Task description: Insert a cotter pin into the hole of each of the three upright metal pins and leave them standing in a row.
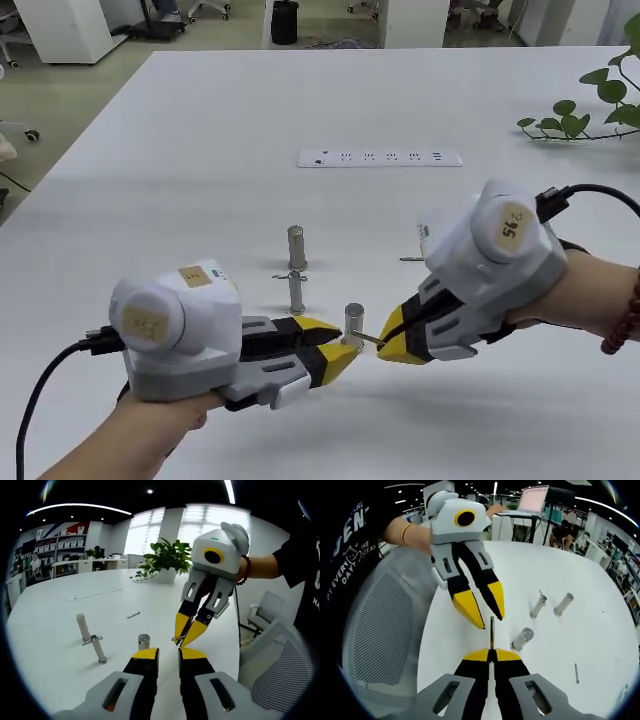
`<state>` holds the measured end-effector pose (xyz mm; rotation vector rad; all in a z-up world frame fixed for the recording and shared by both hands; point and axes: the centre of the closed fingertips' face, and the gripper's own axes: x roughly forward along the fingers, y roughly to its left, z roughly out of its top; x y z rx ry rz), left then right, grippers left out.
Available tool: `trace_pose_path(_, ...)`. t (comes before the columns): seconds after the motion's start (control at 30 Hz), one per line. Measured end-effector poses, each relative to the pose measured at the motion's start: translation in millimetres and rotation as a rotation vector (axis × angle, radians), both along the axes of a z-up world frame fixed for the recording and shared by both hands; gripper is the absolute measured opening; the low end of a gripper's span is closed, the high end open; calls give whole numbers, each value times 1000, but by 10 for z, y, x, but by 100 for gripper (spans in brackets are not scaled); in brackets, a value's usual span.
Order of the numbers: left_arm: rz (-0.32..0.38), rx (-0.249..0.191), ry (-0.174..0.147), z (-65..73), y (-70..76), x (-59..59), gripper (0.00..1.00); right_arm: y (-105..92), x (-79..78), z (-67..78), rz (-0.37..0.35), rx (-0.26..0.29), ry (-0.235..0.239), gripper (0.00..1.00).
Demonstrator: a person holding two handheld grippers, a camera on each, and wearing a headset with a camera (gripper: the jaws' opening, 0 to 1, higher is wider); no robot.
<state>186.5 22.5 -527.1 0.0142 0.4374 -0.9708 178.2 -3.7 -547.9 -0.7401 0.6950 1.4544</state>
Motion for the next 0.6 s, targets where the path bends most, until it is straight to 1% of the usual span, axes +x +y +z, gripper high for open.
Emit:
trace_pose_path(0.07,11,6,-6,-9,-2,17,16,-23,41,-1,-10,-11,-7,0)
trace_pose_path(0.13,22,23,-17,-31,-1,35,19,-58,85,-12,-18,-30,-20,0)
trace_pose_path(0.3,44,42,-30,-65,8,73,22,-118,146,-42,-30,-60,-27,0)
trace_pose_path(0.4,70,54,-49,-71,15,117,23,-185,205,-91,-37,-100,-47,0)
trace_pose_path(0.53,102,66,-70,-79,23,182,26,-224,245,-119,-45,-124,-53,0)
trace_pose_path(0.6,116,73,-74,-97,19,216,26,-243,268,-135,-45,-140,-60,0)
